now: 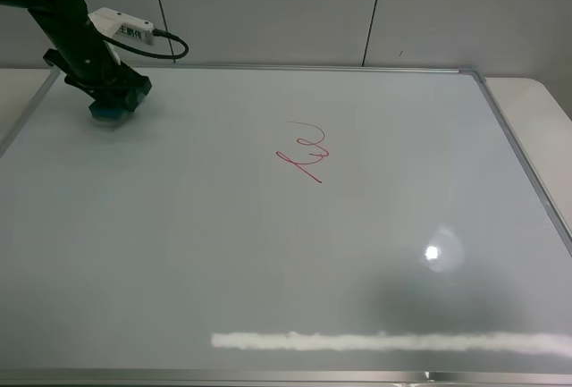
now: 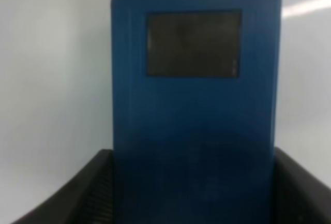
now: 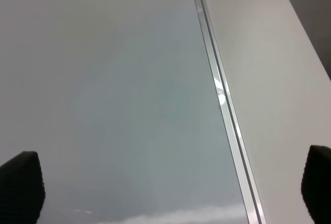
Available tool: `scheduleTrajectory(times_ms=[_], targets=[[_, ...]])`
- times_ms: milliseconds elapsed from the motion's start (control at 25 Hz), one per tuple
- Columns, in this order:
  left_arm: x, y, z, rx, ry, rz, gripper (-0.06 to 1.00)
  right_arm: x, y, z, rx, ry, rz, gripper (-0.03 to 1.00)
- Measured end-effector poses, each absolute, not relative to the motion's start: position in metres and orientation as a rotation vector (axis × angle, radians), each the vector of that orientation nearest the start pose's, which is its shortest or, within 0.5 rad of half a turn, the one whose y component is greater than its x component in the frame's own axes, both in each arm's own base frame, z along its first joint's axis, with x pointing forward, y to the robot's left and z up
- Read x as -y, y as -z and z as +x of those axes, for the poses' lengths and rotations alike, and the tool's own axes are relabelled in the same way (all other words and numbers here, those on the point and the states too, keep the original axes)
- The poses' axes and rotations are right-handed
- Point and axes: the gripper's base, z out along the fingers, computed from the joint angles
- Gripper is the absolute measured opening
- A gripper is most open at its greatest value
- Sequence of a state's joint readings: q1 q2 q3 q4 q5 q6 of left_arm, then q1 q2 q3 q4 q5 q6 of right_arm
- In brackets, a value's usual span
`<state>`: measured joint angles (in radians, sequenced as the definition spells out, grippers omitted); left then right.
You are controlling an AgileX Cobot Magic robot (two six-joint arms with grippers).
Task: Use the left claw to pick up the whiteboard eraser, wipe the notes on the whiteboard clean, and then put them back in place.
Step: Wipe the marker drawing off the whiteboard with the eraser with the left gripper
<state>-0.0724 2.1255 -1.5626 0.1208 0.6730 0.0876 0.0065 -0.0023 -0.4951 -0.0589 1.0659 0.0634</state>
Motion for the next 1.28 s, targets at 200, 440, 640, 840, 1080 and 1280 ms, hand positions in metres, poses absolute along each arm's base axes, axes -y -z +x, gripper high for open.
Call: scheduleTrajectory(times_ms=[200,440,640,840,1080,1280], targets=[[0.046,-0.192,0.439,-2.711,-0.119,0.320,0.55,0.005,-0.276,-0.005,-2.050,0.027,0.061,0.99],[0.107,-0.202,0.420,-2.721,-0.077,0.463,0.55,0.005,-0.276,-0.005,-2.050,0.027,0.061,0.99],[0.167,-0.203,0.400,-2.694,-0.027,0.603,0.55,0.005,-0.276,-0.005,-2.050,0.027,0.061,0.99],[0.219,-0.205,0.379,-2.599,0.016,0.749,0.55,0.005,-0.276,-0.005,-2.050,0.027,0.061,0.99],[0.260,-0.192,0.359,-2.539,0.018,0.899,0.55,0.005,-0.276,-0.005,-2.050,0.027,0.061,0.99],[0.295,-0.170,0.336,-2.530,0.028,1.037,0.55,0.005,-0.276,-0.005,-2.050,0.027,0.061,0.99]])
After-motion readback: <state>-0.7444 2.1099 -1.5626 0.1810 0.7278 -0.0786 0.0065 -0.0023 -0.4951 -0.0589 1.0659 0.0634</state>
